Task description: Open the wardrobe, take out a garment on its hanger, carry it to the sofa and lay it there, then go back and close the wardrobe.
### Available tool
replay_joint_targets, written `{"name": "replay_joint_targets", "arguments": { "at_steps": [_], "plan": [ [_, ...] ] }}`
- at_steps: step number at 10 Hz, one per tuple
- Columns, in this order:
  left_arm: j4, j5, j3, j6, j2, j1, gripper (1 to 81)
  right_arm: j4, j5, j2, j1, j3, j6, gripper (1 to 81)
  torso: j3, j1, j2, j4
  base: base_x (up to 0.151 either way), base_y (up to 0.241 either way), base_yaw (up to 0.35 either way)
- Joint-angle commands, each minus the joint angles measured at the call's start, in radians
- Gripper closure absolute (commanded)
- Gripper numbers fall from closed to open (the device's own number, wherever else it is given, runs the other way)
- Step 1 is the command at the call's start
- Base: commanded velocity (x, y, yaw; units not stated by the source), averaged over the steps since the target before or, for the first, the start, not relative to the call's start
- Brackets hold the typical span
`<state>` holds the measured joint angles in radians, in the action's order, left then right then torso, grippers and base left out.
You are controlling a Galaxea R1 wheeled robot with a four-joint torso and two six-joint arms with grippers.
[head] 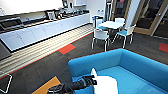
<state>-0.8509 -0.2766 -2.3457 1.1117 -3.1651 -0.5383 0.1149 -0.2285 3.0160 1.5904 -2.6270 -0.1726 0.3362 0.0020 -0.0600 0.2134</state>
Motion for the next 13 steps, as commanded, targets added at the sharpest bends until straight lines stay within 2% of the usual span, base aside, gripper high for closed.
{"name": "replay_joint_targets", "arguments": {
  "at_steps": [1, 8, 9, 13],
  "plan": [
    [-0.034, -0.009, -0.078, -0.004, -0.064, 0.169, 81.1, 0.008, 0.055, 0.008, 0.004, 0.012, 0.002, 1.0, 0.000, 0.000, 0.000, 0.000, 0.000, 0.000, 0.000],
    [-0.106, -0.024, -0.142, -0.003, -0.064, 0.134, 81.1, 0.009, 0.043, 0.005, 0.009, 0.006, 0.002, 1.0, 0.000, 0.000, 0.000, 0.000, 0.000, 0.000, 0.000],
    [-0.106, -0.030, -0.144, -0.001, -0.064, 0.131, 1.0, 0.009, 0.041, 0.005, 0.007, 0.006, 0.002, 1.0, 0.000, 0.000, 0.000, 0.000, 0.000, 0.000, 0.000],
    [-0.109, -0.032, -0.141, -0.007, -0.064, 0.084, 1.0, 0.008, 0.035, 0.005, 0.009, 0.006, 0.002, 1.0, 0.000, 0.000, 0.000, 0.000, 0.000, 0.000, 0.000]
  ]
}}
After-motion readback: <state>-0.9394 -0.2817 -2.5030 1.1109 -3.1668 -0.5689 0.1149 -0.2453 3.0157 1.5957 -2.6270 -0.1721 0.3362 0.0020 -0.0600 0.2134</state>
